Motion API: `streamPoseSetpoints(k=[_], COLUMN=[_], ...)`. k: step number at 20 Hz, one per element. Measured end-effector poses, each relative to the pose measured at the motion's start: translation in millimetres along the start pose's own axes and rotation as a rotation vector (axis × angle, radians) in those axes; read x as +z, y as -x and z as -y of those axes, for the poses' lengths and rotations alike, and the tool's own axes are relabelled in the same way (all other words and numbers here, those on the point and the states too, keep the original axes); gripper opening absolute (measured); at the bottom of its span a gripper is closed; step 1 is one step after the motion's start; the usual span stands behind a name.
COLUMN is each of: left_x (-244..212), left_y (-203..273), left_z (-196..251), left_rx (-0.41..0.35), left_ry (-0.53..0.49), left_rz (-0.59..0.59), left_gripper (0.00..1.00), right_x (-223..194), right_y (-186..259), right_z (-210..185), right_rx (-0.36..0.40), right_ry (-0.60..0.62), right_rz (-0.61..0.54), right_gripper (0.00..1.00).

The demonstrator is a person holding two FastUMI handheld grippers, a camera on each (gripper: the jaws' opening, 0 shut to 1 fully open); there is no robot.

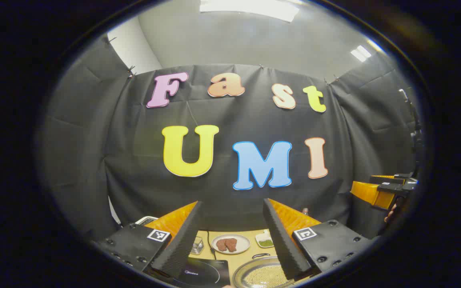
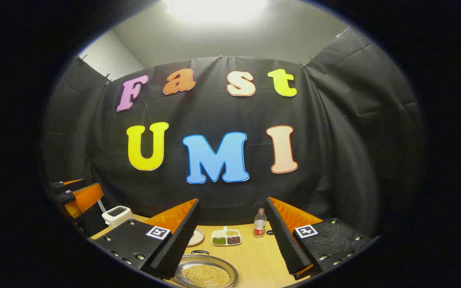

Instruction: First push the handle of the pot to place it horizontally, then grasp the pot with both hands and set it on the induction cooktop.

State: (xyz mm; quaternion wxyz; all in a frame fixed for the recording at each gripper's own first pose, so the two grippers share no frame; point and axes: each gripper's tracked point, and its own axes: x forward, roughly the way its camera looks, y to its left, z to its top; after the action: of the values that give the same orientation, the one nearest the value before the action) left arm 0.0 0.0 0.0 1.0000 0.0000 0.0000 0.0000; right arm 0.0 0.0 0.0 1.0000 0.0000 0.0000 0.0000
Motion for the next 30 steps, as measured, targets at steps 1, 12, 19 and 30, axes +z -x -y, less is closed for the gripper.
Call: streamPoseSetpoints(k=[1, 12, 19, 30], left_x=[1.4, 6.5, 2.6, -3.9], left_y=[1.2, 9.5, 13.2, 25.5], left_z=[-2.8, -24.7, -28.2, -39.5], left_rx=[0.006, 0.042, 0.051, 0.072], left_ry=[0.002, 0.006, -0.004, -0.012], left_rz=[0.005, 0.026, 0.02, -0.002], left_gripper=[0.96, 0.99, 0.99, 0.96], right_x=[0.4, -4.2, -14.4, -71.9], right_y=[-1.3, 0.2, -1.3, 8.9], right_z=[-0.8, -2.6, -4.0, -28.2], right_rx=[0.002, 0.002, 0.005, 0.069], right_ry=[-0.007, 0.013, 0.019, 0.049], right_rz=[0.0, 0.003, -0.022, -0.157], right_gripper=[0.98, 0.98, 0.98, 0.71])
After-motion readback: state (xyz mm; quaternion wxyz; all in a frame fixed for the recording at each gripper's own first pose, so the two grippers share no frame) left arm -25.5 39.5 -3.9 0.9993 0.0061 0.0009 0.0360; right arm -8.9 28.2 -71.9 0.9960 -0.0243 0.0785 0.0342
